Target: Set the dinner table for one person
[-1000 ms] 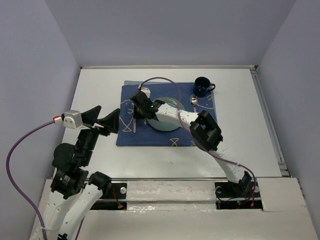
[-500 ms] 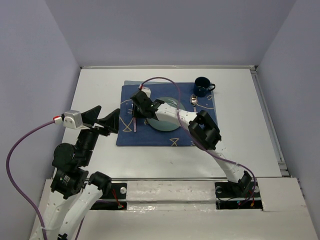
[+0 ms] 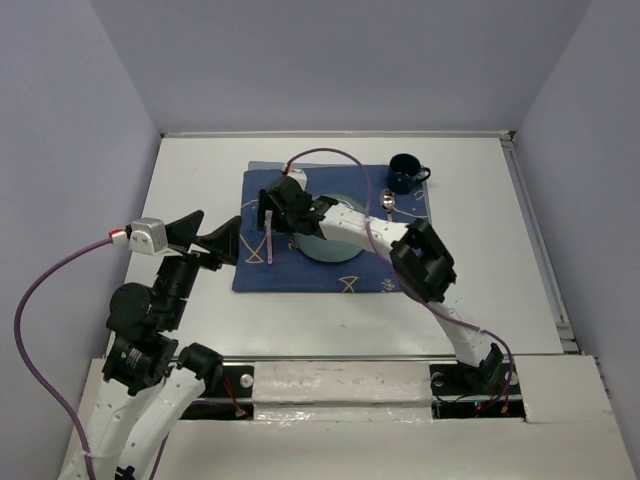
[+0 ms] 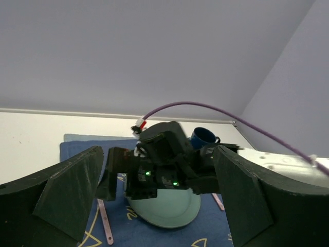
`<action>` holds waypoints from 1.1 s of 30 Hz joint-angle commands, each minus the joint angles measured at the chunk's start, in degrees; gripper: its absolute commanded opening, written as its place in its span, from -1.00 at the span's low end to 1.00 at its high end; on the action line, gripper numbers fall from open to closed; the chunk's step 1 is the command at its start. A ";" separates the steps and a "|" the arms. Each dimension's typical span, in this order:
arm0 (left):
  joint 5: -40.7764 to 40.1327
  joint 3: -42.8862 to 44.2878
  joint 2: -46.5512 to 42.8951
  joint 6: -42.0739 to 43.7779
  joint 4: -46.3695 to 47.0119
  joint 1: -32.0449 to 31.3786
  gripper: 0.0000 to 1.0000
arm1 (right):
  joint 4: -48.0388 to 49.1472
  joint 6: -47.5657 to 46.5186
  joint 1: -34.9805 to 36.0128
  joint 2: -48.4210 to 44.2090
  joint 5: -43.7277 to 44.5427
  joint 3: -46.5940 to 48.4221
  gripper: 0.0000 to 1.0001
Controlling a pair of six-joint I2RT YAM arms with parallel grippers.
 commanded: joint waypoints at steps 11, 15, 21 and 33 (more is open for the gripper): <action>-8.12 -1.50 0.57 2.22 3.18 0.51 0.98 | 20.97 -19.10 -0.25 -51.26 4.25 -40.69 0.99; -7.95 -1.68 1.10 2.57 3.52 0.60 0.98 | 24.12 -23.48 -0.25 -67.51 7.50 -53.85 0.99; -8.21 -2.29 1.81 3.36 4.32 0.95 0.98 | 24.66 -27.80 -0.25 -91.33 11.11 -65.13 0.99; -4.44 -0.90 0.13 1.26 5.73 1.83 0.98 | 24.57 -27.35 -0.25 -114.21 21.93 -77.38 0.99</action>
